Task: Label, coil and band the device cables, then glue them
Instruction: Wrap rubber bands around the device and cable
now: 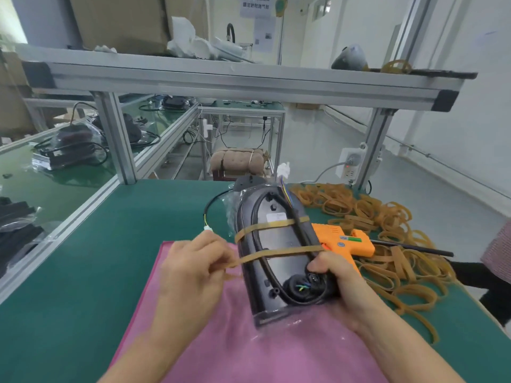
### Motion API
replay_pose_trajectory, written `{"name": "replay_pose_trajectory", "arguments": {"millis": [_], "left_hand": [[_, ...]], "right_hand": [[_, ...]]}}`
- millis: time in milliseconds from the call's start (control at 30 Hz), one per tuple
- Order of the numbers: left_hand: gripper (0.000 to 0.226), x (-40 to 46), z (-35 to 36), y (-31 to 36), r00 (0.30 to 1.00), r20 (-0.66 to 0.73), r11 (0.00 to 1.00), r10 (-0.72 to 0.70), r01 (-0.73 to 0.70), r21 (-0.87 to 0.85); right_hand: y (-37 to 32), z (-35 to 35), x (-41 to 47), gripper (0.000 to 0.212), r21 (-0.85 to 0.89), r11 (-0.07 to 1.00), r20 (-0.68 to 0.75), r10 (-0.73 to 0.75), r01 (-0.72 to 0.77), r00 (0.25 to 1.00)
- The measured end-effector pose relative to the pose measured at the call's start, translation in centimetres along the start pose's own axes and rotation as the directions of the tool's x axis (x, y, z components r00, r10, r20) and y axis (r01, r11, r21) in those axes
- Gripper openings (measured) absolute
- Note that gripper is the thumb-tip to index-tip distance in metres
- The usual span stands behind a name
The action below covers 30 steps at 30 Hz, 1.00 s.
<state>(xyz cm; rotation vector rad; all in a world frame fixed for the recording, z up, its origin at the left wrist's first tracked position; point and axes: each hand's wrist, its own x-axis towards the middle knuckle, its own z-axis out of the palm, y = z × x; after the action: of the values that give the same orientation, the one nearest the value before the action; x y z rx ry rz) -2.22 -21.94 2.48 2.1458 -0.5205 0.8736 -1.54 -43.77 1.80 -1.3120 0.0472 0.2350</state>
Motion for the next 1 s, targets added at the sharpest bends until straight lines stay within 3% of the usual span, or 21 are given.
{"name": "replay_pose_trajectory", "arguments": {"millis": [100, 200, 267, 367, 433, 500, 567, 600, 700, 800, 833, 933, 1000], "left_hand": [[0.013, -2.2, 1.0, -0.1, 0.983, -0.086, 0.972, 0.165, -0.147, 0.184], [0.012, -2.6, 1.6, -0.8, 0.949, -0.159, 0.941, 0.274, -0.23, 0.249], [0.012, -2.1, 1.2, -1.5, 0.971, -0.169, 0.978, 0.167, -0.142, 0.153], [0.029, -1.3, 0.2, -2.1, 0.988, 0.003, 0.959, -0.156, 0.152, -0.239], [0.045, -1.0, 0.1, -2.4, 0.938, 0.196, 0.79, -0.288, 0.348, -0.504], [0.047, -1.1, 0.3, -3.0, 0.859, 0.397, 0.523, -0.323, 0.512, -0.682], [0.047, -1.4, 0.3, -3.9, 0.781, 0.551, 0.234, -0.295, 0.618, -0.751], [0.044, -1.5, 0.1, -4.4, 0.759, 0.591, 0.139, -0.273, 0.639, -0.757], [0.072, -1.6, -0.6, -5.5, 0.706, 0.676, 0.025, -0.21, 0.695, -0.719], [0.069, -1.4, -1.1, -5.1, 0.707, 0.707, -0.118, -0.034, 0.699, -0.705], [0.062, -1.4, -1.0, -4.9, 0.731, 0.681, -0.163, 0.041, 0.677, -0.718], [0.056, -1.4, -1.3, -4.8, 0.774, 0.63, -0.235, 0.058, 0.624, -0.745], [0.059, -1.6, -1.9, -5.9, 0.785, 0.617, -0.306, 0.048, 0.6, -0.74]], "right_hand": [[-0.9, 0.8, 0.1, 0.012, 0.091, 0.996, -0.041, -0.009, 0.013, 0.999], [-1.2, 1.8, -0.2, 0.011, 0.104, 0.993, 0.009, -0.048, 0.047, 0.999], [-1.3, 2.1, -0.6, 0.018, 0.087, 0.994, 0.079, -0.067, 0.06, 0.995], [-1.5, 1.8, -0.8, 0.015, 0.064, 0.991, 0.149, -0.13, 0.122, 0.98], [-1.4, 1.6, -0.6, 0.03, -0.004, 0.989, 0.179, -0.142, 0.145, 0.973], [-1.0, 1.7, -0.5, 0.044, -0.061, 0.99, 0.188, -0.113, 0.127, 0.976], [-0.6, 2.3, -0.4, 0.058, -0.105, 0.99, 0.185, -0.074, 0.094, 0.98], [-0.4, 2.6, -0.4, 0.066, -0.114, 0.991, 0.178, -0.053, 0.074, 0.983], [-0.4, 3.7, -0.3, 0.073, -0.112, 0.992, 0.168, -0.032, 0.051, 0.985], [-0.6, 4.3, 0.0, 0.075, -0.083, 0.996, 0.193, -0.016, 0.032, 0.981], [-0.6, 4.4, -0.1, 0.071, -0.073, 0.997, 0.211, -0.015, 0.031, 0.977], [-0.3, 4.4, -0.2, 0.038, -0.006, 0.999, 0.249, -0.033, 0.035, 0.968], [-0.3, 3.3, 0.2, 0.036, 0.136, 0.991, 0.174, -0.036, 0.012, 0.984]]}}
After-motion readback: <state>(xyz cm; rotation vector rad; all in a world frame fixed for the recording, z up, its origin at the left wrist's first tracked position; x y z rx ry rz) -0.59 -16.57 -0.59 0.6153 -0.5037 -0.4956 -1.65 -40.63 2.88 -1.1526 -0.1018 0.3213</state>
